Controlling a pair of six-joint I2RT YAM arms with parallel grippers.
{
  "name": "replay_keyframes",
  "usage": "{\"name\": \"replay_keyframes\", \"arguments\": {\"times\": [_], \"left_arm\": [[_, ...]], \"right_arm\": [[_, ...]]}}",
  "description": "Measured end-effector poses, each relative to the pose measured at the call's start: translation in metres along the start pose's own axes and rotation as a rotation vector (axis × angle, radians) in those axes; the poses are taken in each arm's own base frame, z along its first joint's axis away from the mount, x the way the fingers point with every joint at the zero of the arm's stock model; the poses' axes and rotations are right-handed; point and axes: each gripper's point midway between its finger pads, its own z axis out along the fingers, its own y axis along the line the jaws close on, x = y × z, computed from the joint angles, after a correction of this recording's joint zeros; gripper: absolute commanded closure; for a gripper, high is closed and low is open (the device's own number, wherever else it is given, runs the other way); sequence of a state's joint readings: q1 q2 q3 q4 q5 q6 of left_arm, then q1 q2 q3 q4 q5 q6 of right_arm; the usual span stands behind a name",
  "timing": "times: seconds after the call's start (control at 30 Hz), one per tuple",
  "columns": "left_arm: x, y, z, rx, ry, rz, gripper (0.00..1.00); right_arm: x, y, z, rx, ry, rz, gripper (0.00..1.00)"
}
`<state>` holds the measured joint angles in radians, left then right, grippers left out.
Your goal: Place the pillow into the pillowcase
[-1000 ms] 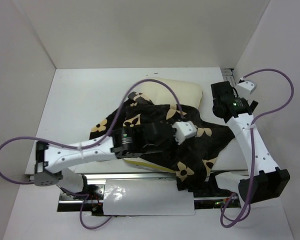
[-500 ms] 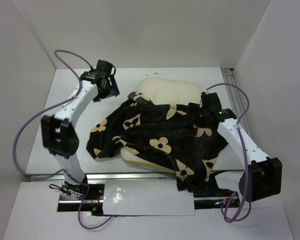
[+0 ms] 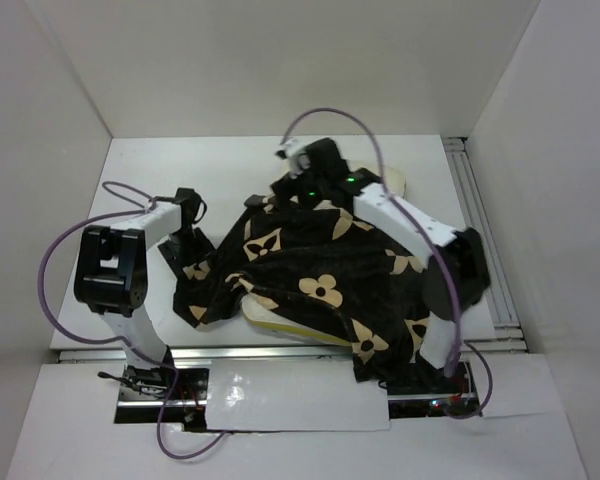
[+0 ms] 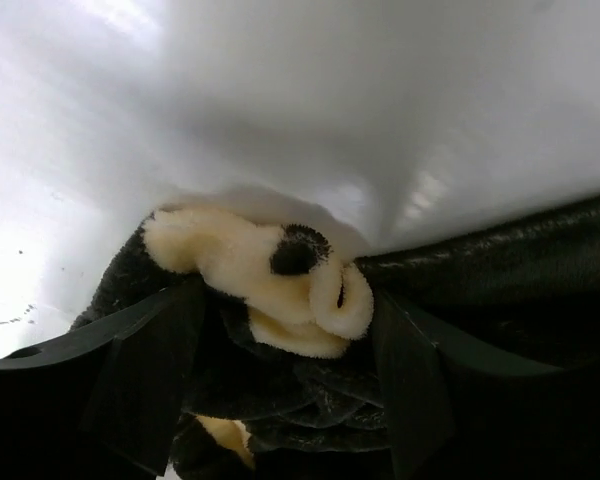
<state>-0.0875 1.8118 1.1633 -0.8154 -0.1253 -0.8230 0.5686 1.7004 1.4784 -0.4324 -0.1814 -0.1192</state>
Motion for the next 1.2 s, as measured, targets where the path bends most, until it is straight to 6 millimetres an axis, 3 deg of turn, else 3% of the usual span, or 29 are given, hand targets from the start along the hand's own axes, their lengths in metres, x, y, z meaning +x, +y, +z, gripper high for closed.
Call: {"name": "replay_keyframes", "arguments": {"times": [0.07, 0.2, 0.3, 0.37, 0.47, 0.5, 0.53, 0.6, 0.7, 0.8, 0.9, 0.97, 1.07, 1.13, 1.2], "left_arm": [[0.006, 0.007, 0.002, 0.025, 0.018, -0.045, 0.23], [0.007, 0.012, 0.002, 0.088, 0.013, -0.101, 0.33], [0.007, 0.014, 0.003, 0.109, 0.010, -0.119, 0.97], [0.009, 0.012, 0.002, 0.131, 0.013, -0.109, 1.00], [0.008, 0.008, 0.000, 0.164, -0.003, -0.101, 1.00], [0.007, 0.007, -0.002, 0.176, -0.013, -0.100, 1.00], [0.005, 0.005, -0.006, 0.188, -0.027, -0.100, 1.00], [-0.001, 0.001, -0.020, 0.235, -0.075, -0.103, 1.00], [-0.018, -0.007, -0.062, 0.328, -0.200, -0.105, 1.00], [-0.045, -0.016, -0.129, 0.436, -0.380, -0.111, 1.00], [-0.070, -0.019, -0.215, 0.560, -0.580, -0.134, 1.00], [-0.081, -0.016, -0.271, 0.638, -0.700, -0.154, 1.00], [-0.084, -0.006, -0.353, 0.762, -0.863, -0.175, 1.00], [-0.078, 0.000, -0.397, 0.839, -0.943, -0.175, 1.00], [-0.070, 0.006, -0.431, 0.905, -1.002, -0.168, 1.00]], "right_arm": [[-0.012, 0.026, 0.048, -0.031, 0.030, -0.133, 0.01], [0.004, 0.060, 0.125, -0.039, 0.117, -0.295, 0.01], [0.032, 0.068, 0.163, -0.019, 0.189, -0.339, 0.07], [0.047, 0.064, 0.179, 0.012, 0.226, -0.347, 0.13], [0.050, 0.054, 0.191, 0.066, 0.242, -0.344, 0.39], [0.049, 0.051, 0.193, 0.081, 0.242, -0.342, 0.55], [0.047, 0.049, 0.192, 0.092, 0.239, -0.340, 1.00], [0.044, 0.048, 0.192, 0.111, 0.232, -0.308, 1.00], [0.035, 0.045, 0.187, 0.143, 0.196, -0.276, 1.00], [0.010, 0.038, 0.164, 0.198, 0.114, -0.241, 1.00], [-0.054, 0.030, 0.110, 0.268, -0.080, -0.190, 1.00], [-0.108, 0.026, 0.055, 0.297, -0.258, -0.150, 1.00], [-0.186, 0.026, -0.047, 0.299, -0.542, -0.107, 1.00], [-0.222, 0.034, -0.109, 0.268, -0.700, -0.099, 1.00], [-0.243, 0.048, -0.158, 0.225, -0.811, -0.110, 1.00]]}}
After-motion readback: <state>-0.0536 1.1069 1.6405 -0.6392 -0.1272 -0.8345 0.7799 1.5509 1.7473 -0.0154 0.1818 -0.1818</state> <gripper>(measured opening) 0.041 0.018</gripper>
